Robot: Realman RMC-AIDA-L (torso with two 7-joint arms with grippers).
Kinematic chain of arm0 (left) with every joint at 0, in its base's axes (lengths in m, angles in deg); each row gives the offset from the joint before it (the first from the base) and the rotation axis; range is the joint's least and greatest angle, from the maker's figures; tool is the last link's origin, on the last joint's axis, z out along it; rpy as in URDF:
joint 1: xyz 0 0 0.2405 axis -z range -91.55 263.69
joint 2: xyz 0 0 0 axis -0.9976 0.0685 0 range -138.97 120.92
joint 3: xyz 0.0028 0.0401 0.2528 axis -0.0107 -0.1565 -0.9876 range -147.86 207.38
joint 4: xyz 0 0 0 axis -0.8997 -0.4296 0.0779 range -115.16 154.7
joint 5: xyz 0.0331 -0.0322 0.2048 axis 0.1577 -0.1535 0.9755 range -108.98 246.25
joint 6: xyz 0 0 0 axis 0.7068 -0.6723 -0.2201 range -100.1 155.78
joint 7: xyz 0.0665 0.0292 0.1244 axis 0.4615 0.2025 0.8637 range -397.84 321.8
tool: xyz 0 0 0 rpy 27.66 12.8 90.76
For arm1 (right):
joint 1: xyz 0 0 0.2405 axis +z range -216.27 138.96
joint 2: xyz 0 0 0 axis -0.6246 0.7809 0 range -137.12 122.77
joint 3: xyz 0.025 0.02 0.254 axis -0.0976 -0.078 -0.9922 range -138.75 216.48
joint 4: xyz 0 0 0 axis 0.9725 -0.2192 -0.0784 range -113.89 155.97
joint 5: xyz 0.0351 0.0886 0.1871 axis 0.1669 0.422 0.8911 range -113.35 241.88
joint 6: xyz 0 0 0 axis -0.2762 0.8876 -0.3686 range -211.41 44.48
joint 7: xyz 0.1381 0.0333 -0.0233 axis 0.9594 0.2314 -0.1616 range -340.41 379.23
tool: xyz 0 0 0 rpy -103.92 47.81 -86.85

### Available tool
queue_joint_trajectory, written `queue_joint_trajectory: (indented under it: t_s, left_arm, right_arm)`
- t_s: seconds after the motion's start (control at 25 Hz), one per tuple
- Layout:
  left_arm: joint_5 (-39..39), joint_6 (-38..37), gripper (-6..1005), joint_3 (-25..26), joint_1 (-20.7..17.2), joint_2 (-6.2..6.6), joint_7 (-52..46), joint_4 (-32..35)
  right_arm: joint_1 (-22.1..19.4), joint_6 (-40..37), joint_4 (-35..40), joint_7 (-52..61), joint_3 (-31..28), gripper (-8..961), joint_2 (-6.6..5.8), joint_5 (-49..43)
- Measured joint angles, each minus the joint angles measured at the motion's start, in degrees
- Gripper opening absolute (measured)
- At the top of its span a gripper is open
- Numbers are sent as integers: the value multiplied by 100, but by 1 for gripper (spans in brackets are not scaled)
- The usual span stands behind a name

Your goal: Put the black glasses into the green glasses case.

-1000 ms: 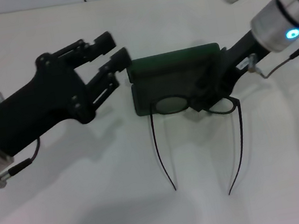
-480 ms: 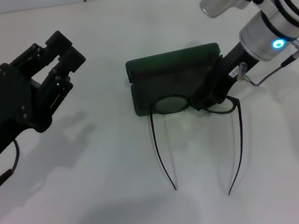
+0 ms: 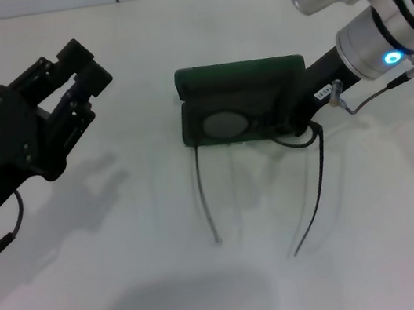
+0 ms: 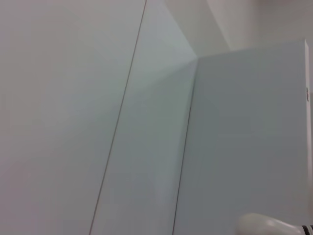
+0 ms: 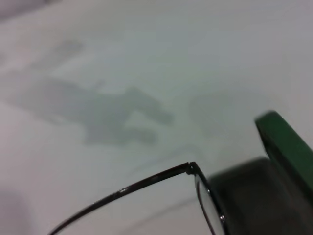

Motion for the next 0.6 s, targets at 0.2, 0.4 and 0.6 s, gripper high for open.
queue_joint_trajectory:
  t_s: [0.2,0.4,0.6]
  left_arm:
    - [16,-145,263,12,13,24,-15,-4]
    - [150,-248,243,-42,188,26,-25,-55]
    - [444,-634,223,-64,699,19,44,-528]
  right_arm:
    - [-685,-680,917,-198,8,112,-6,853]
    - [-1771,-1100,1794,-950,-63,112,-41,2035]
    - [-2356,-1314,1842,-1826,-254,111,-44,2926]
